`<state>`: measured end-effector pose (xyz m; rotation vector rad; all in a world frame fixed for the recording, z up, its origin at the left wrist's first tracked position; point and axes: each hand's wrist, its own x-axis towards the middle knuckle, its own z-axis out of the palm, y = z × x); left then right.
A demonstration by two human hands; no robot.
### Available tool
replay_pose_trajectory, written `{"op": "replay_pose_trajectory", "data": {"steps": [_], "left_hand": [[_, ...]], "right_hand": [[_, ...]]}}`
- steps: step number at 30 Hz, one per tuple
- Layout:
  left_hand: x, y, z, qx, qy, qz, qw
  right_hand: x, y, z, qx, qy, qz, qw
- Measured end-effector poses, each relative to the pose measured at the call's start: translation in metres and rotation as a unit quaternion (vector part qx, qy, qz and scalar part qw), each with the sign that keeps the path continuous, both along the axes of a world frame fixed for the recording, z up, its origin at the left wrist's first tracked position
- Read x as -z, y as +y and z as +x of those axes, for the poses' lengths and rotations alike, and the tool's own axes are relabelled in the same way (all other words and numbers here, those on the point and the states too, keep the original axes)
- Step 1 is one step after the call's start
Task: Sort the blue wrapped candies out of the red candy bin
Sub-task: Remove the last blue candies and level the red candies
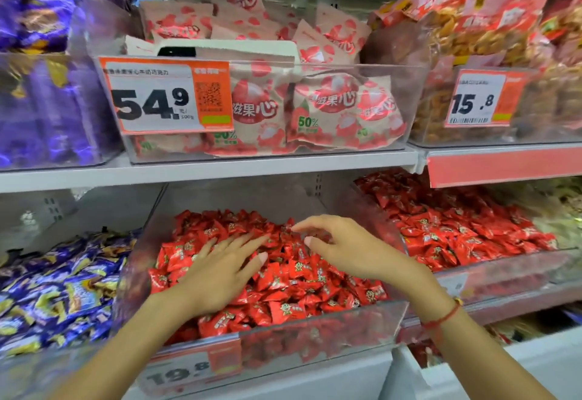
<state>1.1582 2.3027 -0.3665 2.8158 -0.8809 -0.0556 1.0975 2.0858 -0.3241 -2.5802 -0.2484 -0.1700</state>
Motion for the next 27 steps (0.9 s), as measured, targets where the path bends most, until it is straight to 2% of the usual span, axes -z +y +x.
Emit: {"op": "replay_pose_trajectory", "data": {"steps": [2,5,7,10,14,17,20,23,27], "left_hand": [[-0.007,0.006,-0.005,-0.002,0.008,-0.013,1.000],[-0.015,0.025,-0.016,-0.004,0.002,0.052,0.999],[-0.009,0.034,-0.021,0.002,0.011,0.056,0.998],[0.004,0.039,-0.026,0.002,0.014,0.052,0.999],[0.001,0.035,-0.029,-0.009,-0.004,0.016,1.000],[-0.001,0.034,-0.033,-0.012,-0.011,-0.049,0.999],[-0.002,0.035,-0.034,-0.004,-0.055,-0.103,0.993],[-0.006,0.036,-0.044,-0.009,-0.135,-0.158,0.978],[-0.006,0.052,-0.084,-0.035,-0.226,-0.219,0.949]], "right_hand": [[-0.002,-0.001,0.002,0.001,0.018,-0.032,0.999],[-0.003,-0.004,-0.001,0.014,0.012,-0.038,0.999],[0.002,0.003,-0.008,-0.016,0.020,-0.031,0.999],[0.023,0.021,-0.018,-0.080,0.049,-0.083,0.992],[0.046,0.026,-0.022,-0.068,0.015,-0.070,0.995],[0.045,0.027,-0.024,-0.043,0.006,-0.095,0.995],[0.041,0.033,-0.027,-0.033,-0.052,-0.112,0.992],[0.041,0.035,-0.033,0.002,-0.107,-0.117,0.987],[0.039,0.044,-0.052,0.019,-0.251,-0.090,0.964]]}}
